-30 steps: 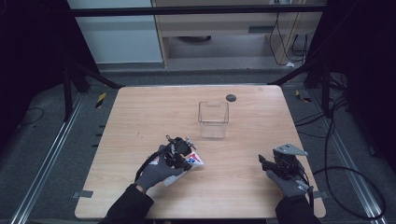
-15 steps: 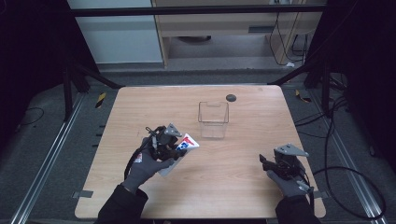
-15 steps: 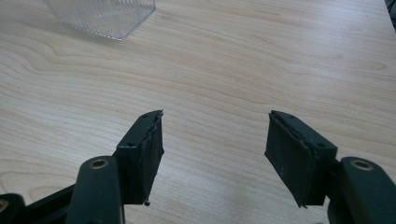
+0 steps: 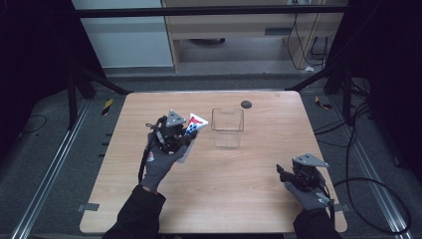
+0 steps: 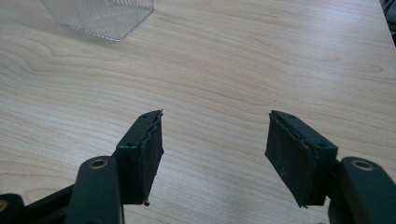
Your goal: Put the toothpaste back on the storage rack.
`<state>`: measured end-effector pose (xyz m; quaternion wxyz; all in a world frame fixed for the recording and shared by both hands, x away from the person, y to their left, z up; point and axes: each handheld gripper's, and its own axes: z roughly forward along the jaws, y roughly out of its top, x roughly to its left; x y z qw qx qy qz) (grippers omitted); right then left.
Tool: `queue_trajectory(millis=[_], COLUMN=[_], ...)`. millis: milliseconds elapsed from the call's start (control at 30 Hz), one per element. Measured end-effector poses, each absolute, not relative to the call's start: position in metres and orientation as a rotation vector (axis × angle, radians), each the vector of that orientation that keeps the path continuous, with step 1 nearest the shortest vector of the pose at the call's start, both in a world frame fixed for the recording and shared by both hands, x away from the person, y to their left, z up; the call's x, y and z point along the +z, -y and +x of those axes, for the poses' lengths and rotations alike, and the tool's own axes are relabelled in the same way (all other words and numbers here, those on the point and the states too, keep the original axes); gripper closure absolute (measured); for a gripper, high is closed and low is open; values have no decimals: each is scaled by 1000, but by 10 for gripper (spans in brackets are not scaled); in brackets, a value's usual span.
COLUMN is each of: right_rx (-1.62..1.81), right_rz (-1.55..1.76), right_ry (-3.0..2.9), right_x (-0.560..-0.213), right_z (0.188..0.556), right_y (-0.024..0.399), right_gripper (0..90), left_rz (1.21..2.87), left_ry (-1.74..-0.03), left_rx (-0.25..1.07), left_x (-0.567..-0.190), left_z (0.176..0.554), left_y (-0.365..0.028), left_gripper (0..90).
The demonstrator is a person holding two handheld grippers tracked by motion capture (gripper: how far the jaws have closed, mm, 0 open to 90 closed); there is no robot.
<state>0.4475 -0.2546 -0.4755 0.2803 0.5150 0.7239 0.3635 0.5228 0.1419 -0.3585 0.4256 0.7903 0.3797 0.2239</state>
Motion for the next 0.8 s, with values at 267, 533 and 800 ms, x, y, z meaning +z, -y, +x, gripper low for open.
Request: queue_trajectory(millis=[267, 533, 800], right_rx=[977, 988, 985], right_rz=[1375, 1368, 1363], right_ry=[-1937, -1940, -1939], right_x=[-476, -476, -476], right_z=[447, 446, 446], right_y=[254, 252, 253], right_gripper=[350, 345, 338], left_rz=[1792, 1679, 1581], left_ry=[-998, -1032, -1030], left_rx=[594, 597, 605], left_x=[-354, -359, -353], left_z=[548, 565, 577], left_y=[-130, -120, -110], left_gripper=[727, 727, 727])
